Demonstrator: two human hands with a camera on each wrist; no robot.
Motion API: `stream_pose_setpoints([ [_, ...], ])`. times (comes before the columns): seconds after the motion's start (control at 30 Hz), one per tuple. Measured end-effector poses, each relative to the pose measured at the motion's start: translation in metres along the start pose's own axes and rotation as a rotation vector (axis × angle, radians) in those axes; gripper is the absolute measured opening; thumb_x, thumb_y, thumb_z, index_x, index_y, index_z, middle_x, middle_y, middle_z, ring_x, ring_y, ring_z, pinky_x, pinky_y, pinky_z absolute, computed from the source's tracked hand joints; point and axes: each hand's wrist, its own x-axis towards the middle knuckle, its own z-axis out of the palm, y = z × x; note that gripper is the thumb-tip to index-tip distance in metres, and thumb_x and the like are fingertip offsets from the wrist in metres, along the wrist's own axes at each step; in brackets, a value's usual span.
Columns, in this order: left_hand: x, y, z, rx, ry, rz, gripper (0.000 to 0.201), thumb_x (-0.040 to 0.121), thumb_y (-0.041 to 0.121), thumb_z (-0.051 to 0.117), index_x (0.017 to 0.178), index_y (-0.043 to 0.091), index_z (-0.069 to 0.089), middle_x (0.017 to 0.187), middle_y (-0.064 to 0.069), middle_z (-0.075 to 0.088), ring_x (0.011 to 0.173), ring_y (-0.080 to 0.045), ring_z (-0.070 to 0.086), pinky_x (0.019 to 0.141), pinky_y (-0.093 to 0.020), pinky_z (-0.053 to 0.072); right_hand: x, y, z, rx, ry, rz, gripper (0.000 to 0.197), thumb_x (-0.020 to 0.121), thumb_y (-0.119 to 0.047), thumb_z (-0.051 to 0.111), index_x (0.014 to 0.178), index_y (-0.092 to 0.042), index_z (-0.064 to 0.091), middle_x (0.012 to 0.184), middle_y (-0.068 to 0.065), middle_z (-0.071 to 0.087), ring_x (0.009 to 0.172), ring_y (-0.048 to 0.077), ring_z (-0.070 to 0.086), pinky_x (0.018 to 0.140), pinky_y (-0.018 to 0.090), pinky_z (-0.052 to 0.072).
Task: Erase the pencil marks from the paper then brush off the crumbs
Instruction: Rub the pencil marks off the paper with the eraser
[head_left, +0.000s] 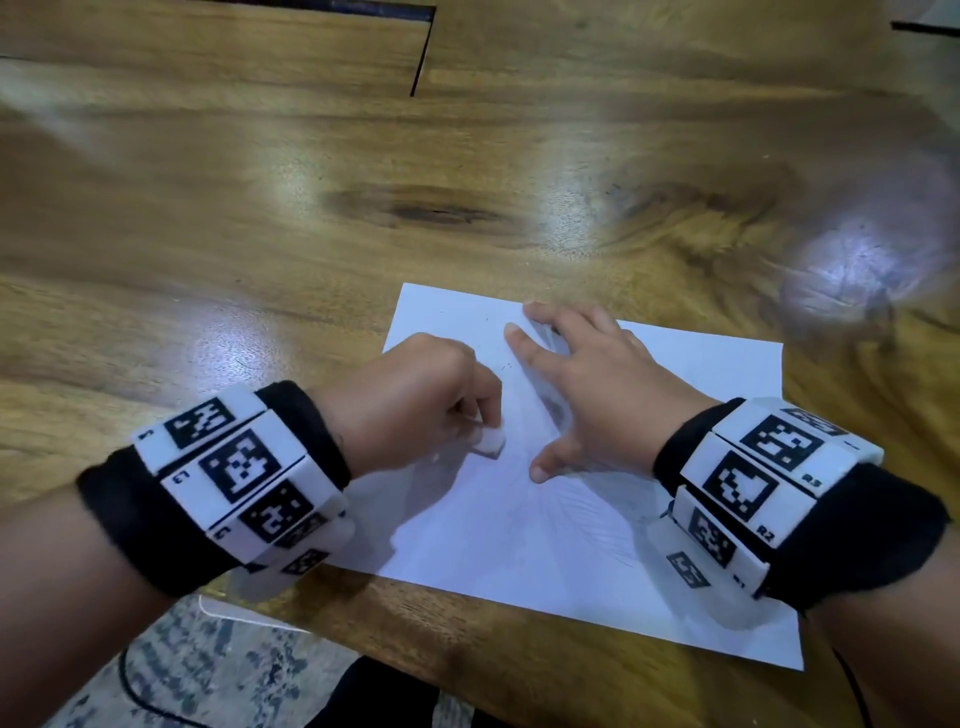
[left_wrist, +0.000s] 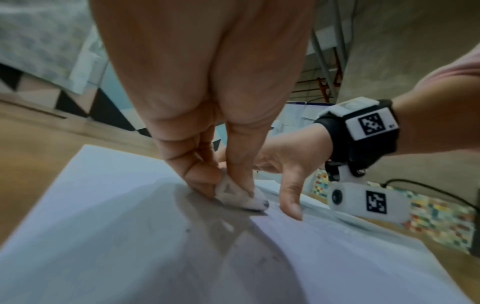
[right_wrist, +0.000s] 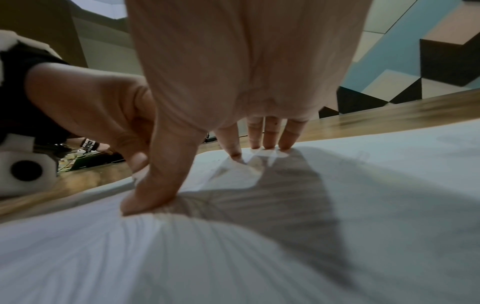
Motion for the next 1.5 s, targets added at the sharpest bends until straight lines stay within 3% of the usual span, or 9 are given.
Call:
stream_pose_setpoints([
  [0.3, 0.006, -0.004, -0.012, 0.017, 0.108, -0.009, 0.022, 0.078, 0.021, 0.066, 0.1, 0.02, 0.068, 0.083, -0.003, 0.066, 0.067, -0.01, 0.047, 0.061, -0.005, 0.033, -0.001, 0.0, 0.002, 0.009, 0.019, 0.005, 0.116, 0.06, -0.057, 0.074, 0.147, -0.026, 0.004, 0.154, -0.005, -0.004, 0.139, 0.021, -0.001, 0.115, 0.036, 0.012],
  [0.43, 0.008, -0.005, -0.01, 0.024, 0.145, -0.036, 0.02, 0.08, 0.024, 0.065, 0.099, 0.018, 0.068, 0.081, -0.004, 0.066, 0.069, -0.015, 0.053, 0.064, -0.019, 0.038, 0.0, 0.001, 0.002, 0.005, 0.017, 0.008, 0.116, 0.06, -0.059, 0.073, 0.148, -0.027, 0.004, 0.154, -0.005, -0.004, 0.139, 0.021, 0.0, 0.115, 0.036, 0.013],
  [0.53, -0.01, -0.005, 0.006, 0.04, 0.187, 0.075, 0.015, 0.076, 0.03, 0.064, 0.075, 0.016, 0.069, 0.068, -0.003, 0.061, 0.063, -0.019, 0.055, 0.057, -0.025, 0.036, 0.0, 0.001, 0.002, -0.001, 0.013, 0.011, 0.116, 0.06, -0.059, 0.073, 0.147, -0.027, 0.004, 0.154, -0.004, -0.003, 0.138, 0.022, 0.002, 0.116, 0.037, 0.014],
  [0.7, -0.039, -0.001, 0.02, 0.024, -0.061, 0.135, 0.01, 0.076, 0.027, 0.063, 0.073, 0.019, 0.068, 0.07, 0.001, 0.057, 0.061, -0.009, 0.052, 0.055, -0.02, 0.035, -0.001, 0.0, 0.001, 0.007, 0.012, 0.01, 0.116, 0.06, -0.059, 0.073, 0.147, -0.026, 0.004, 0.154, -0.004, -0.002, 0.139, 0.022, 0.001, 0.116, 0.036, 0.013],
  [0.9, 0.003, -0.003, -0.003, 0.085, 0.203, 0.127, 0.026, 0.074, 0.031, 0.056, 0.078, 0.01, 0.069, 0.069, -0.01, 0.063, 0.065, -0.025, 0.056, 0.055, -0.023, 0.027, 0.0, 0.001, 0.002, 0.004, 0.016, 0.011, 0.117, 0.059, -0.059, 0.073, 0.147, -0.027, 0.004, 0.154, -0.005, -0.002, 0.138, 0.021, 0.001, 0.115, 0.036, 0.014],
  [1.07, -0.036, -0.003, 0.021, 0.063, -0.083, 0.194, 0.014, 0.08, 0.024, 0.061, 0.068, 0.017, 0.063, 0.064, 0.008, 0.046, 0.059, -0.004, 0.045, 0.052, -0.013, 0.028, 0.0, 0.001, 0.001, 0.008, 0.007, 0.013, 0.117, 0.059, -0.06, 0.073, 0.148, -0.027, 0.003, 0.154, -0.005, -0.004, 0.138, 0.021, 0.0, 0.116, 0.036, 0.013],
  [1.3, -0.016, -0.011, 0.005, 0.106, 0.166, 0.138, 0.014, 0.073, 0.025, 0.061, 0.068, 0.013, 0.066, 0.062, 0.0, 0.054, 0.055, -0.017, 0.05, 0.055, -0.024, 0.036, -0.001, 0.0, 0.001, 0.003, 0.004, 0.012, 0.115, 0.061, -0.059, 0.072, 0.147, -0.027, 0.003, 0.154, -0.005, -0.004, 0.138, 0.021, 0.0, 0.115, 0.036, 0.013],
  [1.4, -0.044, -0.011, 0.018, 0.099, 0.041, 0.148, 0.02, 0.079, 0.021, 0.062, 0.062, 0.011, 0.057, 0.06, 0.004, 0.045, 0.053, -0.009, 0.046, 0.053, -0.027, 0.037, -0.001, 0.001, 0.001, 0.01, 0.005, 0.013, 0.115, 0.061, -0.059, 0.072, 0.147, -0.026, 0.003, 0.154, -0.005, -0.004, 0.138, 0.02, -0.001, 0.116, 0.036, 0.013],
  [1.5, -0.055, -0.015, 0.019, 0.024, -0.066, 0.159, 0.023, 0.081, 0.024, 0.06, 0.061, 0.013, 0.057, 0.059, 0.01, 0.04, 0.054, 0.001, 0.044, 0.051, -0.013, 0.03, -0.001, 0.001, 0.001, 0.013, 0.005, 0.014, 0.115, 0.061, -0.058, 0.073, 0.148, -0.026, 0.003, 0.154, -0.005, -0.003, 0.139, 0.02, -0.001, 0.116, 0.035, 0.013],
])
